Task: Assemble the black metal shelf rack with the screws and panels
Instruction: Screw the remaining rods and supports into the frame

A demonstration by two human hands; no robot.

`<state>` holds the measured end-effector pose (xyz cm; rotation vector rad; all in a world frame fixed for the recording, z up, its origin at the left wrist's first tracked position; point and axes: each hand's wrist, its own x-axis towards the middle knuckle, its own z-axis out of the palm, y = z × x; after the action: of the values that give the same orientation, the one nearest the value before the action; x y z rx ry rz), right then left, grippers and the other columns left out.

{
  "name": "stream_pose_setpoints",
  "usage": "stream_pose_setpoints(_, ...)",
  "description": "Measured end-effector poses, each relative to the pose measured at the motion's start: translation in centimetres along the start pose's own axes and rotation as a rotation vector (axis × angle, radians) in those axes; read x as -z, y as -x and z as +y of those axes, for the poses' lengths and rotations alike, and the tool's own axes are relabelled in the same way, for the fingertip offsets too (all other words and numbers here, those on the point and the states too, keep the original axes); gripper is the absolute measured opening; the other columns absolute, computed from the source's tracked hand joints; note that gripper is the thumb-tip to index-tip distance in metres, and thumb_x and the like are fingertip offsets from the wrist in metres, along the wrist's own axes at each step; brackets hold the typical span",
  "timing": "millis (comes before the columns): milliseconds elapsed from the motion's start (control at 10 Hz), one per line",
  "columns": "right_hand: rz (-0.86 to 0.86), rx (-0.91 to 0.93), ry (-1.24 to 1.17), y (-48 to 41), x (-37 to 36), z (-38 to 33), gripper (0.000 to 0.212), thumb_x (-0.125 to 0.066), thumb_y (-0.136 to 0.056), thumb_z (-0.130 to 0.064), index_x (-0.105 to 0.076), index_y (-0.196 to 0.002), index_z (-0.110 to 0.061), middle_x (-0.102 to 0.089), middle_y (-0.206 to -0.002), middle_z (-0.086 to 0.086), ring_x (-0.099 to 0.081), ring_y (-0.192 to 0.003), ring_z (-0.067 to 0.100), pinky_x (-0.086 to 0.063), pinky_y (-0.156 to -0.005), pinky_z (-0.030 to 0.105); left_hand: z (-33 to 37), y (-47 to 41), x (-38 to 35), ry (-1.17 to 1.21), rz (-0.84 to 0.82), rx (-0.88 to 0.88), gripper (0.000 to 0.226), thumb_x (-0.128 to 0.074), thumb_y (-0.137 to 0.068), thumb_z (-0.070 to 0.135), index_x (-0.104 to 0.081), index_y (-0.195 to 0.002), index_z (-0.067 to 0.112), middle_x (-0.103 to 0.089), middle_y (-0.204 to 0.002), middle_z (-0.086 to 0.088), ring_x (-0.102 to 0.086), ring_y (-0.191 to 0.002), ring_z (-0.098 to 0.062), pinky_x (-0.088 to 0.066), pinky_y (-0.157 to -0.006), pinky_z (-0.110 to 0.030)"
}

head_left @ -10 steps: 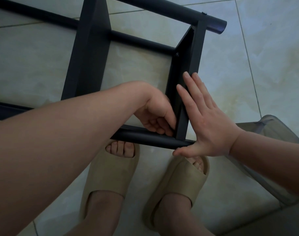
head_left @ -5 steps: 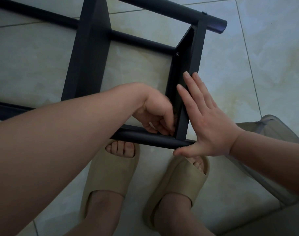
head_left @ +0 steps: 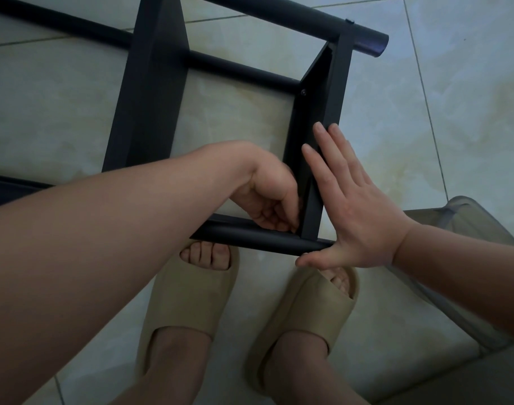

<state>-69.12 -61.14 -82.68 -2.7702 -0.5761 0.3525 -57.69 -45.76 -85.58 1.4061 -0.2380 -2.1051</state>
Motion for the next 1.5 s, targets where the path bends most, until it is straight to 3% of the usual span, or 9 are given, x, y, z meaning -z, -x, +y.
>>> stream_pose_setpoints(200, 0.006, 0.000, 0.000, 0.0, 0.0, 0.0, 0.133, -0.045, -0.074, -0.093, -0.007, -0.160, 0.001, 0.003, -0.168, 0.024, 0.010, -0.156, 0.039, -0.009, -0.125, 0.061, 0.0, 0.2, 0.1, -0.057, 0.003, 0.042, 0.010, -0.059, -0.094, 0.011, -0.066, -0.099, 0.013, -0.066, -0.079, 0.001, -0.057, -0.072, -0.011, -0.047, -0.072, -0.023)
stream_pose_setpoints(500, -0.001, -0.005, -0.004, 0.0, 0.0, 0.0, 0.134, -0.047, -0.074, -0.093, -0.008, -0.160, 0.002, 0.003, -0.167, 0.025, 0.010, -0.156, 0.040, -0.009, -0.125, 0.061, 0.4, 0.1, -0.1, -0.022, 0.019, 0.019, 0.014, -0.055, -0.093, -0.003, -0.064, -0.100, 0.005, -0.063, -0.081, -0.007, -0.057, -0.071, -0.014, -0.048, -0.074, -0.024)
stream_pose_setpoints(700, 0.003, -0.003, -0.002, 0.0, 0.0, 0.0, 0.134, -0.048, -0.074, -0.093, -0.009, -0.160, 0.003, 0.002, -0.167, 0.025, 0.009, -0.156, 0.041, -0.010, -0.124, 0.062, -0.3, 0.0, -0.2, 0.047, 0.008, -0.034, 0.025, -0.053, -0.092, -0.008, -0.060, -0.113, 0.004, -0.062, -0.091, -0.011, -0.060, -0.078, -0.016, -0.050, -0.081, -0.027)
stream_pose_setpoints(900, 0.003, -0.006, -0.005, 0.0, -0.1, 0.0, 0.134, -0.046, -0.073, -0.093, -0.008, -0.160, 0.001, 0.003, -0.168, 0.024, 0.010, -0.156, 0.039, -0.011, -0.124, 0.062, 0.1, 0.3, 0.1, -0.065, 0.012, 0.065, 0.010, -0.059, -0.094, 0.012, -0.068, -0.092, 0.014, -0.068, -0.077, 0.001, -0.059, -0.067, -0.010, -0.048, -0.067, -0.021)
stream_pose_setpoints(1100, 0.004, -0.007, -0.009, 0.0, 0.0, 0.0, 0.133, -0.047, -0.074, -0.093, -0.007, -0.160, 0.001, 0.004, -0.168, 0.024, 0.011, -0.156, 0.039, -0.011, -0.124, 0.062, 0.8, 0.0, -0.1, -0.089, 0.048, 0.103, 0.011, -0.059, -0.094, 0.006, -0.066, -0.088, 0.010, -0.065, -0.073, -0.002, -0.054, -0.064, -0.010, -0.045, -0.066, -0.019)
stream_pose_setpoints(1400, 0.000, -0.007, -0.007, 0.0, -0.1, 0.0, 0.134, -0.047, -0.073, -0.093, -0.008, -0.160, 0.001, 0.004, -0.168, 0.024, 0.011, -0.156, 0.039, -0.011, -0.124, 0.062, 0.5, 0.1, -0.2, -0.041, 0.052, 0.025, 0.014, -0.056, -0.093, -0.003, -0.066, -0.091, 0.006, -0.066, -0.077, -0.006, -0.060, -0.065, -0.011, -0.051, -0.066, -0.020)
stream_pose_setpoints(1500, 0.000, -0.009, -0.011, 0.0, 0.0, 0.0, 0.133, -0.047, -0.073, -0.093, -0.008, -0.160, 0.001, 0.004, -0.168, 0.024, 0.011, -0.156, 0.039, -0.010, -0.124, 0.062, 0.3, 0.2, -0.2, -0.040, 0.050, -0.028, 0.017, -0.057, -0.091, -0.006, -0.066, -0.104, 0.001, -0.065, -0.085, -0.011, -0.060, -0.071, -0.014, -0.052, -0.070, -0.022)
